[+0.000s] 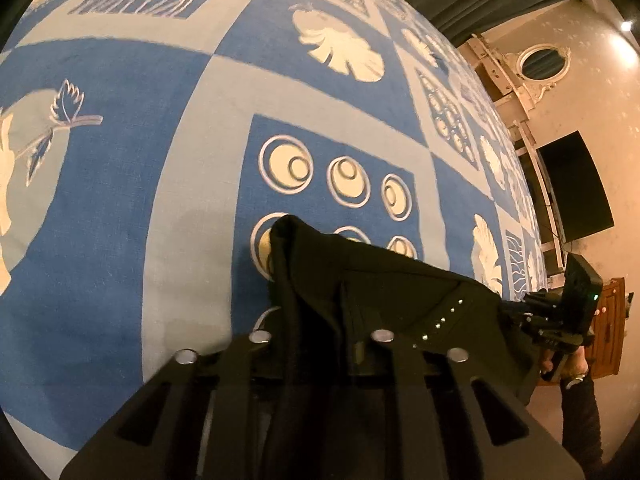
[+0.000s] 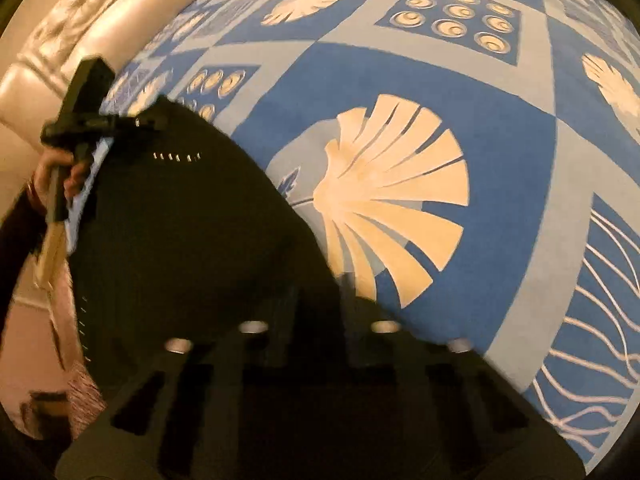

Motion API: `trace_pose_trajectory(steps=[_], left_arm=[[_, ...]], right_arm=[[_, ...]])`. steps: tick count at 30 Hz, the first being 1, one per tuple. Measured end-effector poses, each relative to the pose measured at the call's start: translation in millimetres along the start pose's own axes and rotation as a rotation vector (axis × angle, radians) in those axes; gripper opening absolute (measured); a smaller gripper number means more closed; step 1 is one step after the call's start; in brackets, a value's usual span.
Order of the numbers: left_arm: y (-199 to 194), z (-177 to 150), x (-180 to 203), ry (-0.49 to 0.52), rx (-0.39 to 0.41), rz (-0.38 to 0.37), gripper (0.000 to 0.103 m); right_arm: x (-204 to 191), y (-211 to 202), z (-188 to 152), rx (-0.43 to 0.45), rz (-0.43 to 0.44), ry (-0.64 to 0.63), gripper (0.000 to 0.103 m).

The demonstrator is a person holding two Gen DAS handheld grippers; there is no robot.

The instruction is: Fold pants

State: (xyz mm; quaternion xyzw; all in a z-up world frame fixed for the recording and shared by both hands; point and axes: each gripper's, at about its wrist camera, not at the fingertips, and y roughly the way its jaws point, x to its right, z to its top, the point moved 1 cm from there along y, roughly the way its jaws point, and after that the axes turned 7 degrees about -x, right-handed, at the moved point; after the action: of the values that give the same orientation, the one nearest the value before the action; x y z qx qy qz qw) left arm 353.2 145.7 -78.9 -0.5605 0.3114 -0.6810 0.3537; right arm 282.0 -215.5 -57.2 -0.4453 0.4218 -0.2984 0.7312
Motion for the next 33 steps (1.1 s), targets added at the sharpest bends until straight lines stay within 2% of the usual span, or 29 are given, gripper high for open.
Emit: trace_pose_trajectory(steps=[4, 7, 11, 14, 18, 20, 23, 26, 27, 28, 30, 33], left_arm=[[-24, -9, 11, 0.051, 0.085, -0.093, 0.012], [-55, -30, 19, 0.103, 0.166, -0.177, 0.012], [-96, -72, 19, 0.124, 0.265, -0.282, 0.012], [-123, -124, 7, 0.109, 0.32, -0.333, 0.012], [-123, -187, -17, 0.01, 0.314, -0.34, 0.012], [-115, -218, -24, -0.037, 0.288, -0.308, 0.013], [-104, -245, -19, -0.081, 0.248, -0.309, 0.015], [-100, -253, 0, -0.077, 0.238, -0.313, 0.017], [-99, -254, 11, -0.079, 0.244, -0.317, 0.03], [-97, -254, 14, -0.087, 0.249, -0.322, 0.047], [-93, -251, 27, -0.124, 0.262, -0.344, 0.067], [-92, -240, 36, -0.188, 0.298, -0.403, 0.068]], right_arm=[[-37, -30, -22, 0.084, -0.041, -0.065, 0.007], [-83, -53, -55, 0.16, -0.152, -0.164, 0.007], [-133, -64, -111, 0.251, -0.243, -0.241, 0.007], [-161, -49, -160, 0.275, -0.308, -0.277, 0.007], [-177, -10, -210, 0.241, -0.344, -0.274, 0.008], [-178, 0, -223, 0.234, -0.355, -0.273, 0.016], [-189, 18, -240, 0.219, -0.422, -0.324, 0.026], [-201, 28, -248, 0.232, -0.506, -0.368, 0.027], [-204, 29, -249, 0.237, -0.531, -0.382, 0.027], [-207, 30, -251, 0.245, -0.559, -0.396, 0.027], [-212, 33, -254, 0.255, -0.599, -0.416, 0.027], [-216, 35, -257, 0.267, -0.646, -0.445, 0.027]])
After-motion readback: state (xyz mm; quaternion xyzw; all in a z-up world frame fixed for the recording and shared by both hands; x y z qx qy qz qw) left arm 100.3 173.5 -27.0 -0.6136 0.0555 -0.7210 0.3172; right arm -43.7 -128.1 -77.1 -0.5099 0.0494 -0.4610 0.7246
